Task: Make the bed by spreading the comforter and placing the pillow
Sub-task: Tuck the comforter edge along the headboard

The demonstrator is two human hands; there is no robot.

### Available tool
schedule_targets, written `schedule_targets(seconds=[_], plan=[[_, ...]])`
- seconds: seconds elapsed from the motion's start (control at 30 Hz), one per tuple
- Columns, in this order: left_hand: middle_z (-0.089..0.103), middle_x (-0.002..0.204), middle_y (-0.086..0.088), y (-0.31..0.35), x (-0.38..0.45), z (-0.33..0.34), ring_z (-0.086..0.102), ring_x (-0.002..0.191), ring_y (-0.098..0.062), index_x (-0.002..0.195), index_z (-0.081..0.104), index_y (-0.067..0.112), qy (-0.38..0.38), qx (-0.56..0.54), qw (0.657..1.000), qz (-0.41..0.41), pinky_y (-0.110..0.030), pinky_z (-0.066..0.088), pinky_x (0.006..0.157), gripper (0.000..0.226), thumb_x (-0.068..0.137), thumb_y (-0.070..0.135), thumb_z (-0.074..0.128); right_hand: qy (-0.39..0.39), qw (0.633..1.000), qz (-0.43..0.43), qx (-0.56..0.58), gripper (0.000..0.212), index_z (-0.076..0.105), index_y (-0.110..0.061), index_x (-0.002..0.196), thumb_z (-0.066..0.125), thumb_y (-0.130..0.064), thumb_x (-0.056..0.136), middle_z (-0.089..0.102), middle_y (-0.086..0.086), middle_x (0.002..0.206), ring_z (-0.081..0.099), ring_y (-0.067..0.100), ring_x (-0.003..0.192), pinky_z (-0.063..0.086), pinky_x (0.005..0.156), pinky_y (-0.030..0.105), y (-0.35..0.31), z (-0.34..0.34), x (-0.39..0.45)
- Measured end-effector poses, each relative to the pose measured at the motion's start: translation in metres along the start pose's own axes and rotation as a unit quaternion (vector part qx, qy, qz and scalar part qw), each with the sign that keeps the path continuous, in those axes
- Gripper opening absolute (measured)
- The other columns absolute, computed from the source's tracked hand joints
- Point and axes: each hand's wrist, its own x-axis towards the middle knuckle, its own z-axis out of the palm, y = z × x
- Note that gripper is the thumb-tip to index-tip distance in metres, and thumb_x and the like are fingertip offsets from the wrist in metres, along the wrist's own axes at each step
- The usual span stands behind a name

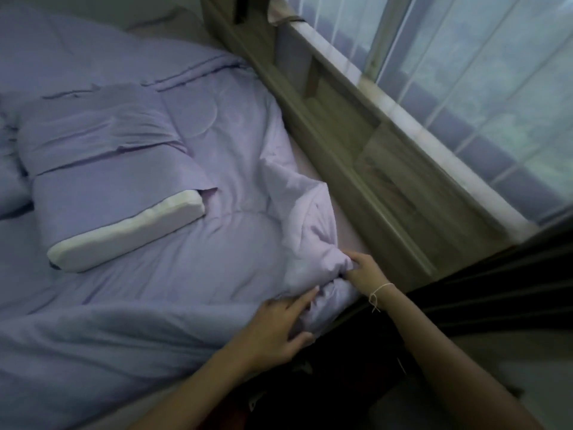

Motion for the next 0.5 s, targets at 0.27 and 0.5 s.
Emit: schedule_targets(seconds=[0.27,0.5], plan=[[0.055,0.126,-0.004,0.001,0.056,0.009,0.055,0.111,-0.02,0.133,0.046,0.021,-0.156,0.032,0.986,-0.057,-0.027,0.041,0.095,0.051,0.089,0.047,0.051,0.229,0.902,0.263,0.255,0.01,0.061,-0.01,0.08,0.07,-0.009,0.075,0.06,0.009,0.077,0.056,0.018,0.073,0.05,0.057,0.025,0.108,-0.061,-0.055],[0.046,0.136,-0.009,-0.026,0.106,0.042,0.049,0.12,-0.027,0.135,0.043,0.02,-0.194,0.088,0.972,-0.101,-0.037,0.04,0.101,0.049,0.092,0.042,0.05,0.318,0.74,0.412,0.426,0.037,0.05,-0.008,0.128,0.053,-0.023,0.094,0.051,0.013,0.122,0.052,0.027,0.106,0.046,0.092,0.042,0.162,-0.061,-0.11]])
